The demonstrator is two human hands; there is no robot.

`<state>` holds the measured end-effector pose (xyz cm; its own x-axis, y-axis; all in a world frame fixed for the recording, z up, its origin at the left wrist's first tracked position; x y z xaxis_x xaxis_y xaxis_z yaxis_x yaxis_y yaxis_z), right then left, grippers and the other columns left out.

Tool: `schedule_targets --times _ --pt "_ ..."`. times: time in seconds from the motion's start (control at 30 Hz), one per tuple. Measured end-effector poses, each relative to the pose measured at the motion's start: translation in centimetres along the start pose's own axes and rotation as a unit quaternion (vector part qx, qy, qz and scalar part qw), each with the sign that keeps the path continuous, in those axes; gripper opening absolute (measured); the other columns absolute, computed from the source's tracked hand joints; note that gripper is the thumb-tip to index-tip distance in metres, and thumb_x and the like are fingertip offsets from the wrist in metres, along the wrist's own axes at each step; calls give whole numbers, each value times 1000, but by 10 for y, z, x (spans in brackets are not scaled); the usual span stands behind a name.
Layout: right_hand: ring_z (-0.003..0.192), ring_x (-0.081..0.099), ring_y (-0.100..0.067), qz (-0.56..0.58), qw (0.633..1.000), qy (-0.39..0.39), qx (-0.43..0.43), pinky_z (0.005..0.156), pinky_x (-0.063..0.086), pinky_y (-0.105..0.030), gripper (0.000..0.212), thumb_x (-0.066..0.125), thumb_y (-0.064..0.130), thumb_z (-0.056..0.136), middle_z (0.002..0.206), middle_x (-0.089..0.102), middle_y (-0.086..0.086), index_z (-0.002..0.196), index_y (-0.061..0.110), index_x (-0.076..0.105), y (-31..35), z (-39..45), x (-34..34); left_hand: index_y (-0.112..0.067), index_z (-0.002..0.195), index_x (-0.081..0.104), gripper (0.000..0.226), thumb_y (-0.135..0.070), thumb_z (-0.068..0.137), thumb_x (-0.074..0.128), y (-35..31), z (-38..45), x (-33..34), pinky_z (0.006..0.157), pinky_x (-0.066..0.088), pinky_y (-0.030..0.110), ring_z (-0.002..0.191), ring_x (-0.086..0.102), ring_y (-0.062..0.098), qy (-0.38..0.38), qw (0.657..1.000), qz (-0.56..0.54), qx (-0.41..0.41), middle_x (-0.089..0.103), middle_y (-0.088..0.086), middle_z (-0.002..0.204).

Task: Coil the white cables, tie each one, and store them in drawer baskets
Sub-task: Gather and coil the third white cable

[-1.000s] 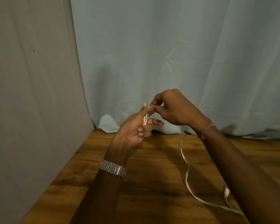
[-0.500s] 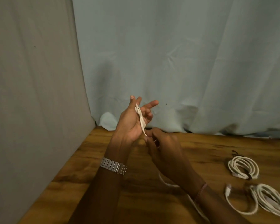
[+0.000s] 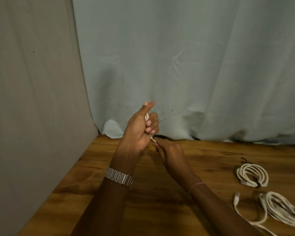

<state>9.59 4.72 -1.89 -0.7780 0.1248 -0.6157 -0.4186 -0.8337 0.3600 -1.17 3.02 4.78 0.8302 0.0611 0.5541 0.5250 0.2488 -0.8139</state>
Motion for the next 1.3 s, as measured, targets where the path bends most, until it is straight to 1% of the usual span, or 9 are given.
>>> schedule_targets --times 0.13,0.27,0.37,0.43,0.57,0.7,0.83,1.03,1.3 --pt "71 58 -10 64 997 29 -22 65 43 -27 17 55 14 100 81 67 2 91 12 69 -4 11 0 -4 148 39 51 -35 107 36 1 -5 8 33 23 17 29 26 3 68 996 21 -59 32 -6 42" --pt "98 71 -26 74 993 79 -36 85 57 -43 24 55 10 95 107 74 -13 107 4 75 -19 33 -8 1 144 42 59 -39 102 37 7 -16 18 30 21 14 25 29 3 216 958 55 -180 35 -8 37" --pt "97 67 -6 41 991 117 -44 93 53 -22 25 58 8 93 102 74 0 110 -4 71 -26 46 -20 2 138 48 61 -45 101 35 15 -24 24 32 18 13 26 32 2 291 921 82 -244 37 -9 37" --pt "76 60 1 27 990 115 -74 76 50 -13 15 58 8 90 81 66 13 90 -4 67 -22 57 -35 2 131 54 61 -48 100 35 19 -27 26 34 15 13 26 31 1 310 907 96 -268 37 -10 37" --pt "86 66 -10 10 986 115 -121 77 52 -25 11 59 13 96 95 70 1 99 9 69 -8 89 -58 3 121 56 64 -52 96 35 22 -29 26 34 15 13 25 29 0 295 906 115 -282 35 -10 37" --pt "75 67 -13 -85 984 108 -110 70 56 -42 8 70 23 93 89 75 7 95 18 75 2 115 -91 4 113 56 70 -60 97 33 32 -19 21 33 18 15 27 27 2 205 930 122 -279 34 -7 40" --pt "83 67 -19 -203 969 91 -110 68 54 -41 17 70 39 93 90 75 5 97 23 75 22 113 -108 -1 105 56 78 -72 93 26 36 -13 25 33 19 16 30 27 2 166 947 95 -259 32 -6 43" --pt "73 65 -17 -149 985 63 -62 67 56 -43 25 66 38 95 82 73 -1 94 15 75 32 89 -111 -13 79 49 74 -84 84 29 32 -8 21 36 18 18 33 30 4 176 953 20 -245 34 -5 46" --pt "82 66 -26 -158 986 55 10 74 54 -43 22 53 27 101 95 73 -8 108 13 69 48 35 -99 -16 70 45 32 -33 97 50 25 -2 17 41 18 19 36 29 5 100 980 -7 -172 37 -4 51"
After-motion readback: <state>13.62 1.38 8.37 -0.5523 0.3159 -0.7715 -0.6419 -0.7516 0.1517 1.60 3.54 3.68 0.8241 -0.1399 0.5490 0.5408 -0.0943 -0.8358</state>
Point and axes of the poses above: each hand's wrist, its own z-axis towards the middle knuckle, its own x-axis out of the palm, y = z × x, the point moved 5 cm from there along z, towards the middle knuckle
